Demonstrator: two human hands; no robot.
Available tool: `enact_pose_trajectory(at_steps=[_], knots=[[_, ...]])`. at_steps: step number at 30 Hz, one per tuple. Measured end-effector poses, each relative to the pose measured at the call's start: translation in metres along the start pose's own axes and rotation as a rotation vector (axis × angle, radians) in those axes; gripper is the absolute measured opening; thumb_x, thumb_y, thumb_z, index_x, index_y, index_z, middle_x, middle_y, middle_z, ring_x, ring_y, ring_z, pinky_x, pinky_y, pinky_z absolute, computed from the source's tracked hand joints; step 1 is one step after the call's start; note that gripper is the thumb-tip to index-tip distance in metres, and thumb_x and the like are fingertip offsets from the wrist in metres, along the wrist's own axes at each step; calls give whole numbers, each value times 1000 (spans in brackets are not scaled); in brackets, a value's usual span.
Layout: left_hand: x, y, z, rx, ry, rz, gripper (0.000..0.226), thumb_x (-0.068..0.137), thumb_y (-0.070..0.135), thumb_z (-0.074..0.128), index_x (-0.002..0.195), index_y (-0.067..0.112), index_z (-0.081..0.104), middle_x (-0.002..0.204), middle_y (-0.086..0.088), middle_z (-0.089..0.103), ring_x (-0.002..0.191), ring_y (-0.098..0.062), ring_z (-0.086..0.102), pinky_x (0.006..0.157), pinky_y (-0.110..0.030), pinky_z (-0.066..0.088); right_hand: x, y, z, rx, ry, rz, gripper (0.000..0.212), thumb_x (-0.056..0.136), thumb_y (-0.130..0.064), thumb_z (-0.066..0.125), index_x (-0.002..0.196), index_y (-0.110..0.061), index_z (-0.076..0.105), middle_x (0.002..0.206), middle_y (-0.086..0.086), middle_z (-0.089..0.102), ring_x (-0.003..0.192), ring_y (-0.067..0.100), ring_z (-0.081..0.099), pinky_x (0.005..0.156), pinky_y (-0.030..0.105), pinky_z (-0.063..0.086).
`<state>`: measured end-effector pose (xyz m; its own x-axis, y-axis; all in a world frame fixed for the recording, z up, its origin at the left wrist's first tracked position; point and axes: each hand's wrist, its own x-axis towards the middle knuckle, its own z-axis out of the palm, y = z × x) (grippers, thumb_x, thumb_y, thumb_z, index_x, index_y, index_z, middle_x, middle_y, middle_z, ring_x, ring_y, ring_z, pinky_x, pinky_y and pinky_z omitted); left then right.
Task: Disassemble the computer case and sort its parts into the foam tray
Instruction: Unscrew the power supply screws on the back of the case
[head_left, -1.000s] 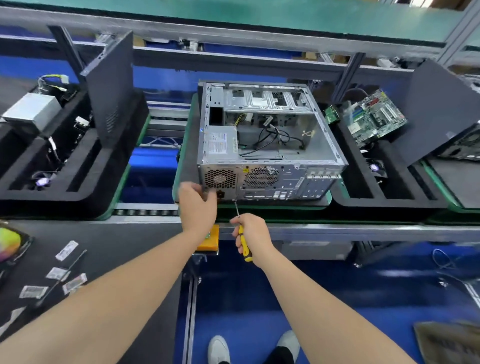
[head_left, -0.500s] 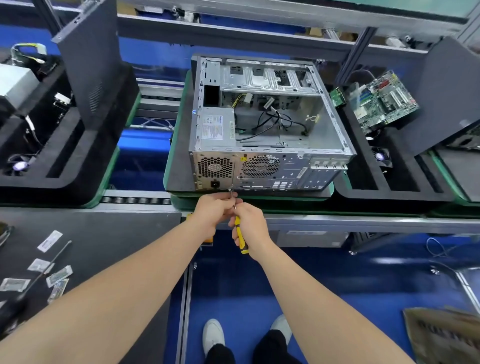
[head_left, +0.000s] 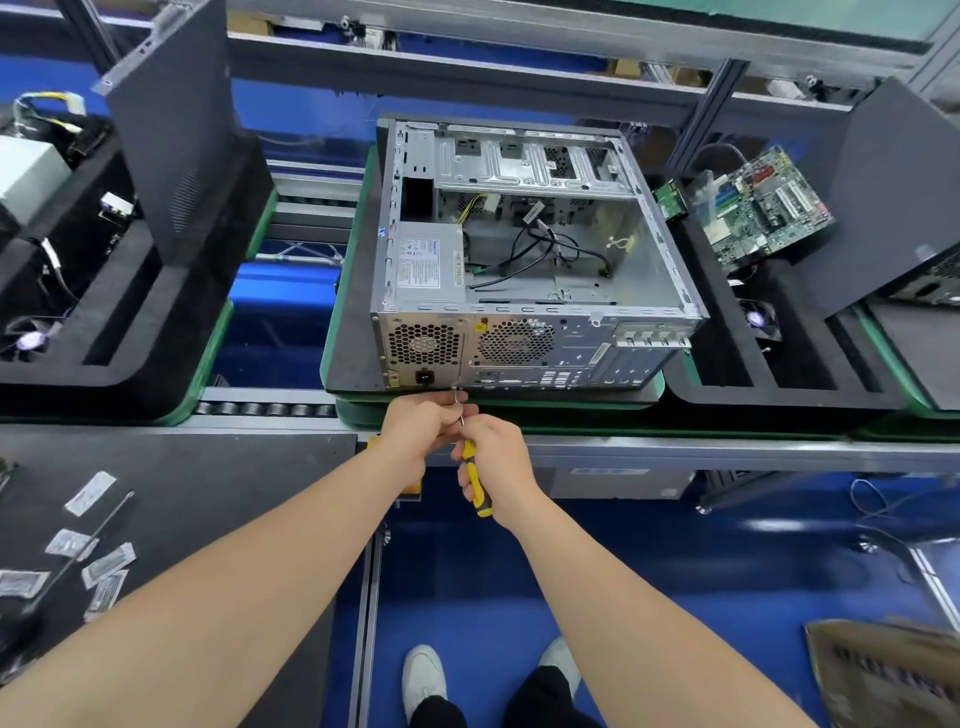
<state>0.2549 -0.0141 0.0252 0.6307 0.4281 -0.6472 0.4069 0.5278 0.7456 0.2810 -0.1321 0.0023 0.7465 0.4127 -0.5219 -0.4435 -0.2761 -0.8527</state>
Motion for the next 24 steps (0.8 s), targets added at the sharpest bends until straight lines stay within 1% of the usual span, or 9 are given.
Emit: enact_pose_trajectory(at_steps=[4,7,8,10,13,16,18,20,24], knots=[[1,1,1,-15,-6,-9,22,98,-4,58,116,-2,71,110,-17,74,104,-32,71,95,-41,57,-3,3,7,-78,47,-38,26,104,-22,52,88,-12,69,73,7,65,51,21,55,44,31,44],[5,3,-1,-78,-23,-76,23,99,-7,53,114,-2,70,107,-17,73,98,-30,68,73,-33,56,-6,3,5,274,-156,75,21,107,-23,52,95,-12,65,77,10,60,52,16,52,42,28,41],[7,3,-2,-100,-42,-89,24,99,-9,52,112,-2,70,104,-17,72,96,-29,68,73,-32,55,-8,5,3,424,-231,151,21,108,-27,53,98,-14,66,77,8,60,52,14,51,39,25,39],[11,3,-2,-130,-62,-114,24,98,-10,50,105,-1,71,99,-16,71,94,-26,67,82,-34,54,-8,12,0,637,-331,271,27,109,-37,53,97,-17,67,77,6,59,47,10,47,34,20,32],[16,-1,-5,-150,-83,-140,21,99,-6,53,103,2,71,105,-17,75,83,-21,62,92,-38,55,-6,19,3,754,-439,277,31,110,-38,48,95,-16,65,67,4,56,33,9,35,29,20,26],[20,-3,-13,-16,-117,-99,19,99,3,59,112,4,73,106,-10,78,96,-26,64,100,-42,54,-4,17,7,770,-419,298,33,111,-36,47,91,-15,63,57,2,49,30,9,29,27,21,21],[21,-4,-18,51,-143,-85,19,100,7,59,114,6,73,105,-8,78,99,-23,72,86,-37,59,-5,16,10,648,-313,270,33,110,-34,47,87,-16,61,57,3,45,33,11,26,31,20,19],[20,-4,-19,66,-159,-73,19,101,8,58,114,7,73,106,-8,78,96,-21,76,78,-32,58,-8,13,16,382,-155,168,29,107,-28,44,83,-16,55,59,3,43,39,15,25,39,23,19],[18,-7,-15,3,-192,-86,22,103,8,54,114,9,73,109,-6,78,103,-20,73,84,-34,54,-13,7,29,-431,226,-145,35,109,-27,39,79,-18,52,78,3,60,64,19,52,53,32,34]])
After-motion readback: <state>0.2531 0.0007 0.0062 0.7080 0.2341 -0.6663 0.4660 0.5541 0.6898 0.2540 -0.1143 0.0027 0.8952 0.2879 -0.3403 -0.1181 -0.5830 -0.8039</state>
